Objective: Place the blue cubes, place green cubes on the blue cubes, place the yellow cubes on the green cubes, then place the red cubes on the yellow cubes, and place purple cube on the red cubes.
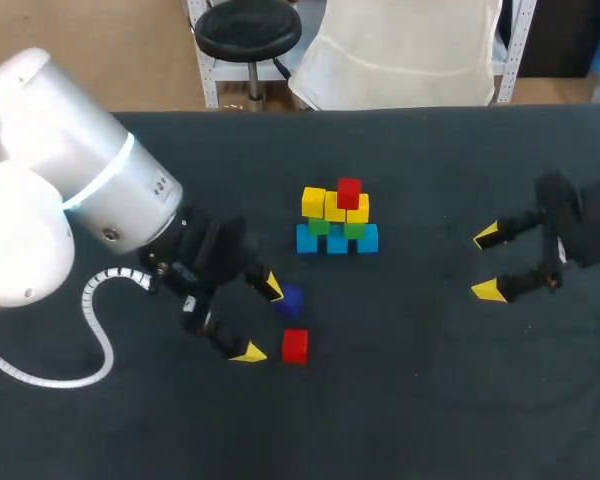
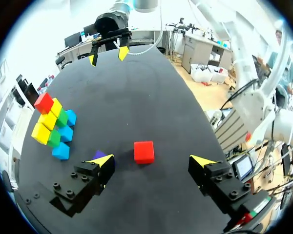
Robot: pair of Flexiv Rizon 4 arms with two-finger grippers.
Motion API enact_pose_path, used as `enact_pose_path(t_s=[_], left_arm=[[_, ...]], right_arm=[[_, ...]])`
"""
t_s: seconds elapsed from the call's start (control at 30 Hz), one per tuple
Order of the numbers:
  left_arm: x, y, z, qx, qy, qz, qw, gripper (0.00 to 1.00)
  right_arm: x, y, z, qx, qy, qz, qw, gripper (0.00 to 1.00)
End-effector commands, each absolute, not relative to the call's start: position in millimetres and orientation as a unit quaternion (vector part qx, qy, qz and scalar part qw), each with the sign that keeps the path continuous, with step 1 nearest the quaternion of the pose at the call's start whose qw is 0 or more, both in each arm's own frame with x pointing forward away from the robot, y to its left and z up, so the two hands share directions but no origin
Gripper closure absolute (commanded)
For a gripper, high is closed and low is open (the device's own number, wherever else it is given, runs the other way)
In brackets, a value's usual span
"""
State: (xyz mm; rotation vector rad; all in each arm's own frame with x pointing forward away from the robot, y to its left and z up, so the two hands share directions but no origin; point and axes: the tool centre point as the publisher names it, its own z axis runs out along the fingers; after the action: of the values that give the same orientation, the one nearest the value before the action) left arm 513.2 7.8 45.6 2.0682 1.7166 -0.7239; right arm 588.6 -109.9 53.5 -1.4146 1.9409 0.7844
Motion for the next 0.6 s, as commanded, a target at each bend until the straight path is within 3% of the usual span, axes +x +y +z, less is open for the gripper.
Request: enact_pose_path(t_s=[0.03,0.6], left_arm=[[514,1,40,0.729,0.611,-0.260,0.169,0.00],[500,-15,28,0.698,0.648,-0.257,0.161,0.00]], right_arm=[[590,-110,53,-0.534,0.731,0.298,0.303,0.00],[590,-110,53,-0.534,0.731,0.298,0.303,0.00]])
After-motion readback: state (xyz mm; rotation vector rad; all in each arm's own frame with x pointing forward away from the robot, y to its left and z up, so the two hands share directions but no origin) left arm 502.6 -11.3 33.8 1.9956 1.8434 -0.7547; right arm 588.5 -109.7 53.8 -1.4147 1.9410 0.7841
